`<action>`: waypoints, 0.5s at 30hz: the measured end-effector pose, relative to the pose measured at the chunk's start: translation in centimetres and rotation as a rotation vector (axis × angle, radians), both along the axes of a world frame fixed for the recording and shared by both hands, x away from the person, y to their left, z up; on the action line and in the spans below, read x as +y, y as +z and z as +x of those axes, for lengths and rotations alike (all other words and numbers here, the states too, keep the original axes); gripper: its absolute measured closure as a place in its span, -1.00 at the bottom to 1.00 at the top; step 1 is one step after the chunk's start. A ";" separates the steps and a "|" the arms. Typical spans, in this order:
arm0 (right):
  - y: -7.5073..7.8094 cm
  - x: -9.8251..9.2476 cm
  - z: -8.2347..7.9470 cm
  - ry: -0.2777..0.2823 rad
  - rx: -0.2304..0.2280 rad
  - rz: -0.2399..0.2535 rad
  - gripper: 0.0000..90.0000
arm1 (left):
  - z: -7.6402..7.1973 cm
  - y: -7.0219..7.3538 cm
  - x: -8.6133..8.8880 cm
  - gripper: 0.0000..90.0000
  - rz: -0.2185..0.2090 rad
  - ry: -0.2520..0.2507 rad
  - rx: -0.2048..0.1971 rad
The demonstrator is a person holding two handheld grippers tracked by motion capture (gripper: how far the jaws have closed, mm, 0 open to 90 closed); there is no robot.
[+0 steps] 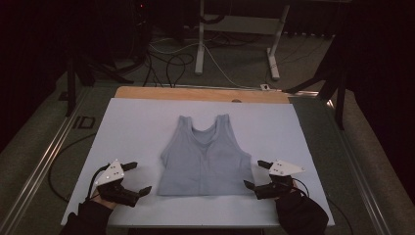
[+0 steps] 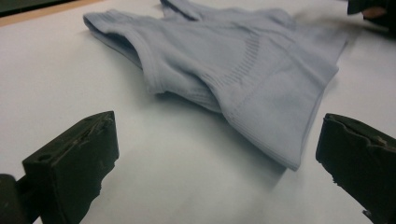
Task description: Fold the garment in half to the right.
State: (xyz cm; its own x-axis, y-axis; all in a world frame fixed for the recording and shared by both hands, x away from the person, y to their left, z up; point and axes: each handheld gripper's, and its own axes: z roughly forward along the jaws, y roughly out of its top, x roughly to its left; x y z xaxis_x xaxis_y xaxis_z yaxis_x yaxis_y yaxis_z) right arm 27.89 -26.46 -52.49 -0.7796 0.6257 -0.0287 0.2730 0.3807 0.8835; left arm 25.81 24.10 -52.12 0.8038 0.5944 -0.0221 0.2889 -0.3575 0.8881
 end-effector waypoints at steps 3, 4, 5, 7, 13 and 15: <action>0.0 0.0 0.0 0.001 0.005 -0.005 -0.81 | -0.1 0.0 -0.2 -0.99 0.019 -0.009 -0.007; 0.0 0.0 0.0 0.001 0.005 -0.005 -0.81 | -0.1 0.0 -0.2 -0.99 0.019 -0.009 -0.007; 0.0 0.1 0.0 0.004 0.005 -0.006 -0.81 | -0.1 0.0 -0.3 -0.99 0.020 -0.015 -0.010; 0.0 0.1 0.0 0.008 0.005 -0.005 -0.81 | 0.0 0.0 -0.3 -0.99 0.017 -0.018 -0.005; 0.0 0.4 -0.2 0.026 0.041 -0.025 -0.81 | 0.1 0.1 -0.6 -0.99 0.018 -0.034 -0.015; 0.2 0.5 -0.4 0.025 0.038 -0.026 -0.81 | 0.1 0.2 -0.7 -0.99 0.023 -0.043 -0.013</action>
State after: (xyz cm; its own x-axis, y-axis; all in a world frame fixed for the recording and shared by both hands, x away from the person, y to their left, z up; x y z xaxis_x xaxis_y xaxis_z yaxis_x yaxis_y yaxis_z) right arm 27.51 -25.91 -52.34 -0.7957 0.6056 -0.0147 0.2964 0.4103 0.8624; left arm 25.93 23.42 -51.97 0.8286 0.5599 0.0021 0.2610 -0.3896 0.8832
